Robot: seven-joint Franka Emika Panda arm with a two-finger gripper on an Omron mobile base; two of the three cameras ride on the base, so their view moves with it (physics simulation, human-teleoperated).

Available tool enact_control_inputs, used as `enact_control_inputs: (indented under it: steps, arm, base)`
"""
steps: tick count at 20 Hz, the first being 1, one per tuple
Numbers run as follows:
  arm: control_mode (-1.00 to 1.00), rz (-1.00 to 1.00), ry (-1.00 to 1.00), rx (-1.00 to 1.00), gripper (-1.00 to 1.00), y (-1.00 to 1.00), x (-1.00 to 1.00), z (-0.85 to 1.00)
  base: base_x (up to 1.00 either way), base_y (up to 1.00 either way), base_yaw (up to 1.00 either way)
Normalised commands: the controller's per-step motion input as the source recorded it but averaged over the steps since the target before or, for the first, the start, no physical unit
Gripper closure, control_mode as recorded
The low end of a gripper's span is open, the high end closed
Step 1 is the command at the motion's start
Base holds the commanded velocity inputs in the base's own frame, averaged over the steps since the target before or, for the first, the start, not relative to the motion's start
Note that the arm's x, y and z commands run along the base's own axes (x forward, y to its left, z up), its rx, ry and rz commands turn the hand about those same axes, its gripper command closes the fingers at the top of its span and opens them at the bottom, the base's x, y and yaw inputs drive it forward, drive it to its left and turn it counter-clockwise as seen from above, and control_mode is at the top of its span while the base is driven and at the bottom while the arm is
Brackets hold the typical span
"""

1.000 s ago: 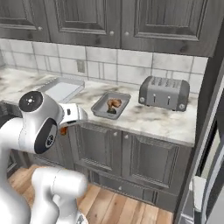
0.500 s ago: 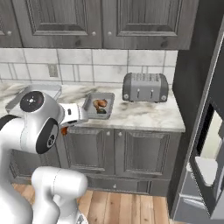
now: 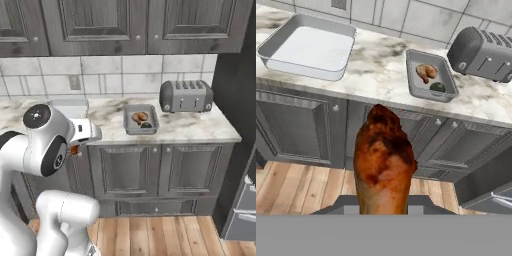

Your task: Place one squash and one chicken drumstick in each tupperware on the nearby counter, to pack two identical lunches.

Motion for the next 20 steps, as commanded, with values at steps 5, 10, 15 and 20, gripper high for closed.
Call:
enact_control_inputs:
  steps: [5,10,15,20]
  arm:
    - [1.0,0.0,0.0,0.0,1.0,0.0,0.0,0.0]
    - [1.0,0.0,0.0,0.0,1.0,0.0,0.0,0.0]
    - [1.0,0.0,0.0,0.0,1.0,0.0,0.0,0.0]
    - [1.0,0.0,0.0,0.0,1.0,0.0,0.0,0.0]
  base:
    - [0.12,0.97,-0.03]
    - [0.69,0.18,0.07]
    - [0.92,0.25,0.13]
    - [0.94,0.47,0.18]
